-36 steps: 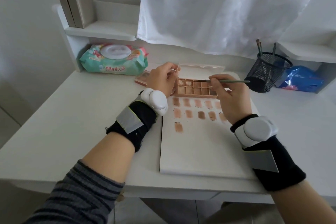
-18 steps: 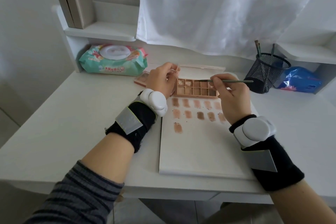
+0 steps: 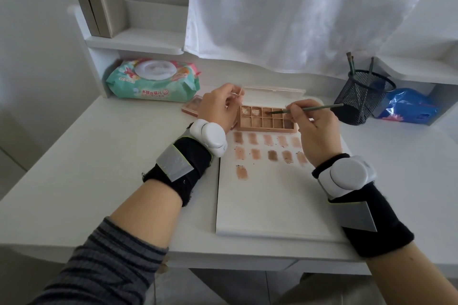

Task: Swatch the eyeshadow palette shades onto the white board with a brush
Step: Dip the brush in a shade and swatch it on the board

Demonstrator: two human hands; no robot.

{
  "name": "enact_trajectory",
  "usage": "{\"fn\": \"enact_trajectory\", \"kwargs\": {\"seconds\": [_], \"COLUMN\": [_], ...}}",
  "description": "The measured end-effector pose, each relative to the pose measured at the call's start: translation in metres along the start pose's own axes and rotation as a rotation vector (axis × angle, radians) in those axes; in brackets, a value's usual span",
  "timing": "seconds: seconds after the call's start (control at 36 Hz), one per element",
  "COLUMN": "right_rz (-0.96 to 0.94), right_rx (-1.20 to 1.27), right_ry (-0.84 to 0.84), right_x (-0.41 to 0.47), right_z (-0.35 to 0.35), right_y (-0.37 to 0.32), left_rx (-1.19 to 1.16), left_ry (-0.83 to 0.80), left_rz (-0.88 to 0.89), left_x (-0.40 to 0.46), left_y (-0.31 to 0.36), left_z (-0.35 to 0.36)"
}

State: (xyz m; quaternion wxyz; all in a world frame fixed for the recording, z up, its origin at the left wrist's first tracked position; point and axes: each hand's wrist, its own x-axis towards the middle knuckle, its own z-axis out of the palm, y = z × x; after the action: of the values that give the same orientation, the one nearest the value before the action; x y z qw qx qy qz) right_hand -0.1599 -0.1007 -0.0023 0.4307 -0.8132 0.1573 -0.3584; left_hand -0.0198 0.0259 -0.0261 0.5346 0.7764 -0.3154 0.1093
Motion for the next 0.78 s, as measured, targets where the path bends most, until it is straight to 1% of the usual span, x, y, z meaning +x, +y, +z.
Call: {"fn": "enact_trajectory", "kwargs": {"seconds": [0.22, 0.36, 0.44, 0.64, 0.72, 0.78], "right_rz": [-0.007, -0.001, 0.003, 0.074, 0.136, 0.189], "right_rx": [-0.045, -0.093, -0.077, 0.031, 0.145, 0.233], "right_ry": [0.073, 0.079, 0.062, 0.065, 0.093, 0.081], "right_x": [0.000, 0.000, -0.001, 0.001, 0.004, 0.006], "right_z": [0.000, 0.001, 0.002, 0.000, -0.004, -0.008], "right_y": [0.000, 0.001, 0.000, -0.001, -0.003, -0.007], "left_rx": [0.005, 0.002, 0.008, 0.018, 0.020, 0.030], "left_ry": [-0.006, -0.012, -0.004, -0.024, -0.038, -0.047], "left_rz": [-0.013, -0.006, -0.006, -0.004, -0.026, -0.047], "left_x": [0.001, 0.000, 0.000, 0.000, 0.000, 0.001], "left_y": [0.000, -0.001, -0.001, -0.001, -0.001, -0.002], "left_z": [0.000, -0.001, 0.000, -0.002, -0.001, 0.000]}}
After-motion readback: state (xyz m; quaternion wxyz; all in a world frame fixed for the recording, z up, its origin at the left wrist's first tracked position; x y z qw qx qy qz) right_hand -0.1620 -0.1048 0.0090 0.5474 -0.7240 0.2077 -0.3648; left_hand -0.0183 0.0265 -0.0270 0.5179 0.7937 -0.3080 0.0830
